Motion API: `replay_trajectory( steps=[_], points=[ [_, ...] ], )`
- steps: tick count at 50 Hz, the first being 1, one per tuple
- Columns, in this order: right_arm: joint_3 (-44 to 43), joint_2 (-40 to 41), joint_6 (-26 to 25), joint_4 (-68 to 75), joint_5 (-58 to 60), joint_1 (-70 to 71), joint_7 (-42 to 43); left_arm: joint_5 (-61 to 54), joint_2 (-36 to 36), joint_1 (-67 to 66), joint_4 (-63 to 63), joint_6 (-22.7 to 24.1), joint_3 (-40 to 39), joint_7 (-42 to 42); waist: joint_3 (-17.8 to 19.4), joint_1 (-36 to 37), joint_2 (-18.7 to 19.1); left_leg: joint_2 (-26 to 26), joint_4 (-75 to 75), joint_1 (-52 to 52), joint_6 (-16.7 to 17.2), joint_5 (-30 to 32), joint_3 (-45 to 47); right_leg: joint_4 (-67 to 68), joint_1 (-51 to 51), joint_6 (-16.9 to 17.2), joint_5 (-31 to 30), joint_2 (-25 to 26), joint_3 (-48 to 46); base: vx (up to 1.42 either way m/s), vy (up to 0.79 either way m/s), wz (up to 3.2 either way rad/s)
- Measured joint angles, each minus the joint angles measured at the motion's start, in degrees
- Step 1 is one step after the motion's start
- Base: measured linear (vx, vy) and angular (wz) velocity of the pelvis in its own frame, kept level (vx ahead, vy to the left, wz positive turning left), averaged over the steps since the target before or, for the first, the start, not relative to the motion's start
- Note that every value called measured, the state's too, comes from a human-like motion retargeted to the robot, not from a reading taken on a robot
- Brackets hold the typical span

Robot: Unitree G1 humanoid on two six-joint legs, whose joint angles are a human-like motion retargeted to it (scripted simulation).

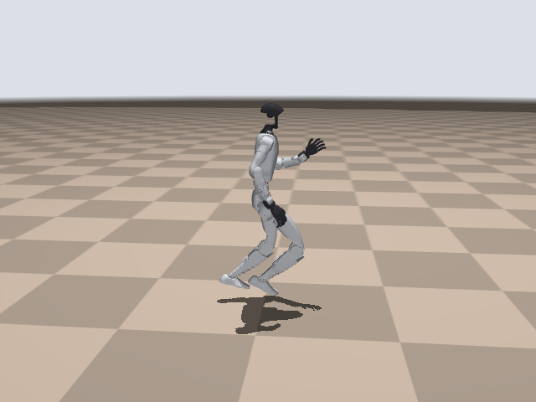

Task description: Run

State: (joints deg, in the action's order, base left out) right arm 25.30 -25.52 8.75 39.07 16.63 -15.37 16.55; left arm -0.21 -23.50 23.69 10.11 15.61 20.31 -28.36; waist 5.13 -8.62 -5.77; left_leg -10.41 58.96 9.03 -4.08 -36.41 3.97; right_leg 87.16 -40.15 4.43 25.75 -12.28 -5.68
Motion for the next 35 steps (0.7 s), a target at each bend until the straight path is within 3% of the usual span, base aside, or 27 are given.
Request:
replay_trajectory(
  steps=[3,5,7,10,13,16,20,22,24,26,28,30,32,35],
  points=[
    [-3.4,-1.4,1.4,-5.1,-4.5,-5.9,-1.8,-0.6,0.5,-1.0,4.8,3.6,1.9,2.9,-1.7,-0.5,4.5,7.7,6.0,-1.6,7.2,13.7,-0.8,-18.4,-0.7,3.1,-2.6,8.7,-3.0,0.00,-0.10,-0.17],
    [-4.7,-1.6,1.8,-8.9,-6.6,-6.4,-1.9,-1.9,0.5,-2.9,6.1,4.4,3.7,5.7,-2.4,0.8,7.0,13.6,15.2,-0.5,7.9,17.5,-0.2,-25.1,0.6,3.2,-3.7,13.3,-4.5,-0.05,-0.08,-0.24],
    [-4.6,-1.3,2.6,-12.2,-6.8,-3.3,-0.8,-2.6,0.7,-6.7,4.7,3.3,5.6,7.7,-2.6,2.9,7.1,18.0,26.2,1.2,5.0,15.9,1.4,-21.9,2.2,0.3,0.4,14.3,-4.6,-0.04,-0.07,-0.23],
    [-3.6,-1.4,2.8,-17.2,-5.5,7.7,1.7,-2.9,0.5,-14.3,-1.8,-0.9,6.8,10.7,-1.2,6.9,6.6,24.2,41.6,6.5,-0.9,8.5,2.1,-14.5,6.3,-6.2,11.4,15.9,-4.1,-0.03,-0.08,-0.29],
    [-3.5,-1.2,1.5,-22.2,-5.1,26.6,5.8,-3.0,-0.8,-22.1,-9.7,-4.3,4.1,13.4,1.8,10.9,5.2,26.0,48.3,16.8,-5.9,3.1,2.2,-12.4,11.5,-8.4,18.3,16.8,-1.7,-0.02,-0.06,-0.30],
    [-5.7,0.2,2.4,-32.2,-8.5,38.0,9.8,-6.0,-3.4,-32.6,-9.0,-3.7,-1.0,16.2,1.7,14.8,2.7,22.8,41.3,27.2,-6.1,3.9,4.8,-16.6,17.7,-4.7,13.1,15.7,1.5,0.00,0.00,-0.07],
    [-6.9,2.6,6.1,-43.4,-10.4,38.0,9.1,-9.8,-5.3,-44.7,-4.3,-0.4,-6.2,18.9,-2.0,17.8,-1.9,12.0,15.2,33.4,-0.4,9.2,8.7,-20.9,23.7,7.8,-9.4,10.8,4.9,0.05,0.07,0.45],
    [-6.3,3.5,7.4,-44.8,-9.7,35.6,7.2,-11.5,-4.2,-46.1,-3.2,0.0,-6.8,18.0,-3.3,16.9,-3.8,6.1,4.8,33.4,0.9,10.5,9.8,-16.9,25.1,10.6,-15.6,6.4,4.7,0.00,0.07,0.51],
    [-5.0,4.4,7.5,-43.7,-8.3,32.8,5.5,-11.8,-2.7,-44.9,-2.6,-0.1,-6.8,16.2,-3.6,15.6,-5.2,2.4,3.4,32.6,-0.7,8.3,10.2,-9.2,26.0,9.7,-17.0,1.7,3.6,-0.03,0.07,0.20],
    [-3.0,5.2,5.9,-38.9,-6.5,28.7,4.1,-10.1,-1.4,-40.7,-2.3,-0.1,-6.3,13.4,-3.2,14.1,-6.2,0.1,8.8,31.5,-4.8,2.0,9.7,1.0,25.7,6.7,-14.4,-3.1,2.5,-0.03,0.07,0.05],
    [-0.5,6.0,3.0,-28.1,-4.4,24.4,2.8,-6.3,-0.7,-31.0,-4.1,-0.7,-5.1,8.3,-1.5,11.9,-7.3,-2.7,13.5,28.8,-9.1,-5.9,8.5,11.0,23.2,3.8,-10.2,-7.5,2.7,-0.04,0.07,0.23],
    [1.6,6.7,0.6,-12.0,-2.3,21.1,1.9,-2.5,0.4,-16.3,-7.7,-1.9,-2.7,1.8,1.0,9.3,-7.5,-4.8,14.3,23.9,-10.9,-11.2,6.3,17.5,17.3,1.5,-5.3,-9.1,4.0,-0.05,0.05,0.36],
    [2.0,5.2,0.0,-1.7,-1.1,14.7,0.3,-1.1,0.7,-6.1,-6.4,-2.5,-1.9,-2.1,1.5,5.8,-5.6,-5.5,10.7,17.1,-9.1,-10.8,3.4,17.5,9.7,-0.3,-1.1,-8.4,3.9,-0.03,0.01,0.29],
    [-0.4,0.5,1.1,1.1,-2.5,3.2,-3.6,0.6,-0.3,0.6,0.3,-1.1,-1.7,-3.1,0.6,0.4,-1.0,-2.9,3.2,7.4,-1.5,-2.2,-0.8,6.3,1.1,-0.4,0.8,-3.9,0.3,0.01,-0.02,0.01]
  ],
)
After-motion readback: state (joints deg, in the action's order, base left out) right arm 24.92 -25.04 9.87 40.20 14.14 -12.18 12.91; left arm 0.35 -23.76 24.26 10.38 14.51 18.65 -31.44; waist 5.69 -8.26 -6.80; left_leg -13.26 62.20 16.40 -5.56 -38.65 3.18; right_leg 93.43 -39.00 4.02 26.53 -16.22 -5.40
